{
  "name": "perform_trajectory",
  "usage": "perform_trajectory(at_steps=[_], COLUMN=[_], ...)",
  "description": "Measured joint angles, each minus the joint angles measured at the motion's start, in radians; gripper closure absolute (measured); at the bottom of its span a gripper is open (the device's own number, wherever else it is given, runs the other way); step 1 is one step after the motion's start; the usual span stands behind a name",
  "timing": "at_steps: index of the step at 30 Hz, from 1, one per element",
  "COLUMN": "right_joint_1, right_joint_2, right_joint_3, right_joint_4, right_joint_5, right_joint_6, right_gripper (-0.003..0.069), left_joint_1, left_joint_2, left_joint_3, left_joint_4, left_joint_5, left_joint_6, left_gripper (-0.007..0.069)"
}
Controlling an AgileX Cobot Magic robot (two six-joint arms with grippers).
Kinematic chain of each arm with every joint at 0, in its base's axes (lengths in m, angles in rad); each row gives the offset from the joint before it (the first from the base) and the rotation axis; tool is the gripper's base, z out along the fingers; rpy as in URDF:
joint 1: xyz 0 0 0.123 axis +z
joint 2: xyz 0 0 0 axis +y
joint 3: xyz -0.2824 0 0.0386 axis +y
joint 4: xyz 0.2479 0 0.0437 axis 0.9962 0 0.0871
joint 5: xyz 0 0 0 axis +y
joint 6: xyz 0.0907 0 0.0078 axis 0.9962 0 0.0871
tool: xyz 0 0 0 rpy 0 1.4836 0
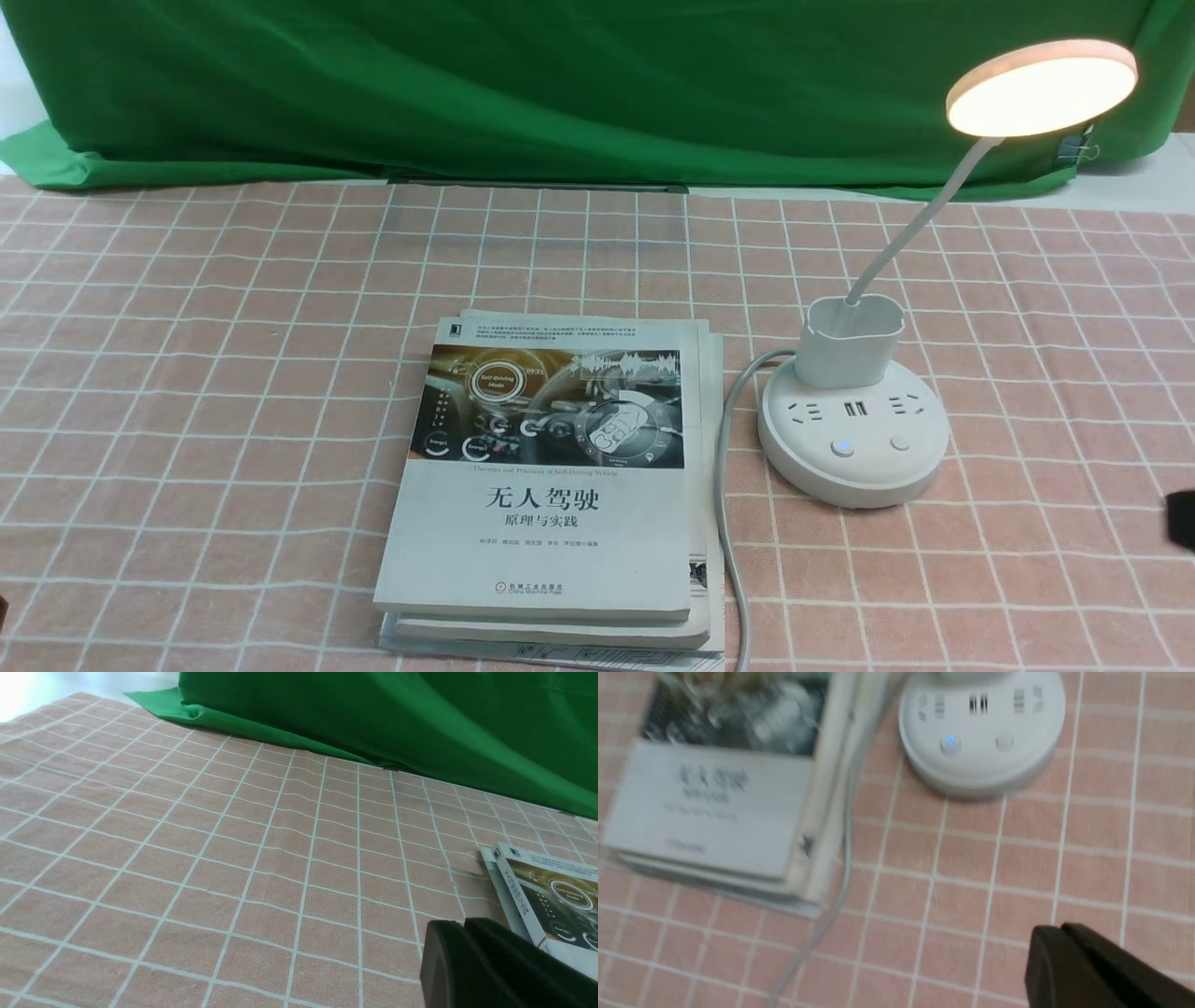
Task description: Turn on the table lamp on the pink coffee tablecloth with your hand.
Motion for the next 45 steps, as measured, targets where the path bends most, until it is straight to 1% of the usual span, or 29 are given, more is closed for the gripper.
perform_trajectory(at_steps=[6,8,10,12,13,16,19,20,21,22,25,28,33,45], right_joint_1=[0.003,0.036,0.046,0.016,0.007,-0.082,-0.131,-0.137,-0.139,-0.146,-0.149,-0.158,-0.179,-0.286], right_joint_2=[-0.133,-0.179,-0.233,-0.312,-0.320,-0.455,-0.557,-0.583,-0.590,-0.641,-0.703,-0.716,-0.716,-0.716], right_joint_3=[0.001,0.014,0.047,0.144,0.155,0.384,0.588,0.645,0.655,0.726,0.764,0.769,0.769,0.769], right_joint_4=[-0.001,-0.048,-0.087,-0.114,-0.116,-0.124,-0.128,-0.128,-0.128,-0.128,-0.129,-0.130,-0.130,-0.131], right_joint_5=[-0.028,-0.072,-0.140,-0.275,-0.303,-0.546,-0.691,-0.715,-0.724,-0.749,-0.734,-0.688,-0.678,-0.650], right_joint_6=[0.008,0.004,-0.010,-0.065,-0.080,-0.218,-0.263,-0.269,-0.269,-0.277,-0.274,-0.258,-0.214,-0.173], right_gripper=[0.0622,0.0621,0.0627,0.0631,0.0631,0.0631,0.0631,0.0631,0.0631,0.0631,0.0631,0.0631,0.0631,0.0627], left_joint_1=[0.000,0.000,0.000,0.000,0.000,0.000,0.000,0.000,0.000,0.000,0.000,0.000,0.000,0.000], left_joint_2=[0.000,0.000,0.000,0.000,0.000,0.000,0.000,0.000,0.000,0.000,0.000,0.000,0.000,0.000], left_joint_3=[0.000,0.000,0.000,0.000,0.000,0.000,0.000,0.000,0.000,0.000,0.000,0.000,0.000,0.000], left_joint_4=[0.000,0.000,-0.001,-0.001,-0.001,-0.002,-0.001,-0.001,-0.001,-0.001,-0.001,0.000,0.000,0.000], left_joint_5=[0.000,0.000,0.000,0.000,0.000,0.000,0.000,0.000,0.000,0.000,0.000,0.000,0.000,0.000], left_joint_6=[0.000,-0.001,-0.001,-0.001,-0.001,-0.001,-0.001,-0.001,-0.001,-0.001,-0.001,-0.001,-0.001,-0.002], left_gripper=[0.0606,0.0606,0.0606,0.0606,0.0606,0.0606,0.0606,0.0606,0.0606,0.0606,0.0606,0.0606,0.0606,0.0606])
